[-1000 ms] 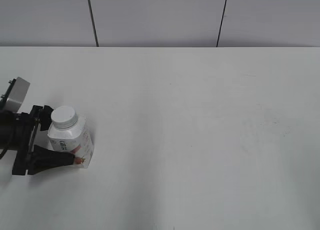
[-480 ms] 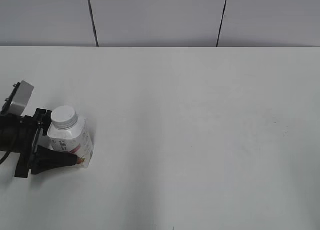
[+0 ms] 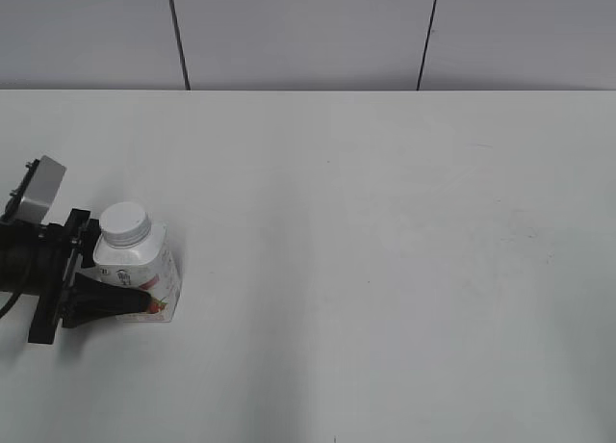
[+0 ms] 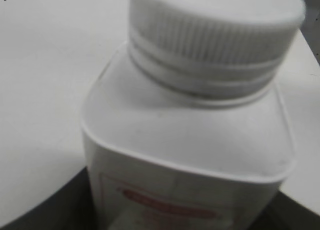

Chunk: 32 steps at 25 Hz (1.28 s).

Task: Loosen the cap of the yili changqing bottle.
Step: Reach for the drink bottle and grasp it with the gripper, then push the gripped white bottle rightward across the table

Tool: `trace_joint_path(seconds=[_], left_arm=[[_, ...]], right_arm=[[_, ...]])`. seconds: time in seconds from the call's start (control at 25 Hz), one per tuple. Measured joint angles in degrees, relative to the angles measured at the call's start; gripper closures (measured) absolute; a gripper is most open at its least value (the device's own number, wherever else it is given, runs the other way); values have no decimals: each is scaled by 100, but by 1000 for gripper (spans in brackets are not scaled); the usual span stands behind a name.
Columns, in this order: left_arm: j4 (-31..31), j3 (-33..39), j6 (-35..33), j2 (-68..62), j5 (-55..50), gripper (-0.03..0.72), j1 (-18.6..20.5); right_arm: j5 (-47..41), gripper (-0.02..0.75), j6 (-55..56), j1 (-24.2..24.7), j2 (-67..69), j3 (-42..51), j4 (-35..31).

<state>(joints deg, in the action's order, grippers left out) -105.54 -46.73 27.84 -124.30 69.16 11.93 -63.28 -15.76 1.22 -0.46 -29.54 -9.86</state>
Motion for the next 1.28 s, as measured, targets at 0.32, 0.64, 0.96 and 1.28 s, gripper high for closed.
trace_joint_path(seconds=[0.32, 0.64, 0.96, 1.28], left_arm=[[50, -5, -4, 6, -41, 254, -161], [274, -68, 23, 151, -158, 257, -771], [777, -577, 256, 185, -158, 258, -1637], [1282, -1244, 292, -166, -158, 258, -2362]], right_arm=[[0, 206, 0, 0, 0, 0, 0], [0, 206, 0, 0, 0, 0, 0], [0, 206, 0, 0, 0, 0, 0], [0, 206, 0, 0, 0, 0, 0]])
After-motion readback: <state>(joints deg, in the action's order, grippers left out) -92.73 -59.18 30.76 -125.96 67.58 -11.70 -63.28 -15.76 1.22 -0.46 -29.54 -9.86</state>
